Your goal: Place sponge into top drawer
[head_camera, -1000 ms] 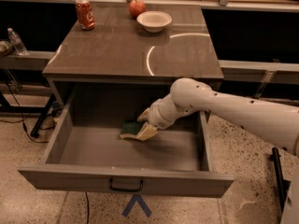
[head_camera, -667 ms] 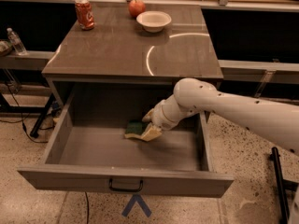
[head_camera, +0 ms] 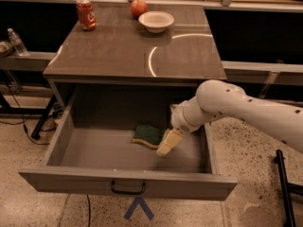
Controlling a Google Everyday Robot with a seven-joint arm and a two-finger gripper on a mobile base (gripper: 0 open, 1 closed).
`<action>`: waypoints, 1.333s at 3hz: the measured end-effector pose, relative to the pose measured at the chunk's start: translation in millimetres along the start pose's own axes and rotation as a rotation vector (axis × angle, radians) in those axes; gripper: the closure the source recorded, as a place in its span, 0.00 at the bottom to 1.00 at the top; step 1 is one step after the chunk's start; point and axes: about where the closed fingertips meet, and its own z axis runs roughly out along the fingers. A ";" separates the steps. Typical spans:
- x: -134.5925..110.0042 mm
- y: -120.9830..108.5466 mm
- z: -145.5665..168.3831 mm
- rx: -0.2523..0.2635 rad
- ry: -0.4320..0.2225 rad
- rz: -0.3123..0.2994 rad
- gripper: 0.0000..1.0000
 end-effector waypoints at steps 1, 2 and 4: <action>16.2 -17.6 -53.9 0.101 0.000 0.097 0.00; 38.2 -40.1 -132.5 0.225 0.049 0.167 0.00; 63.8 -78.1 -301.3 0.465 0.211 0.215 0.00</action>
Offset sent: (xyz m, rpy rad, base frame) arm -0.0127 -0.2104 0.1787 -0.1382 -0.1588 -0.4507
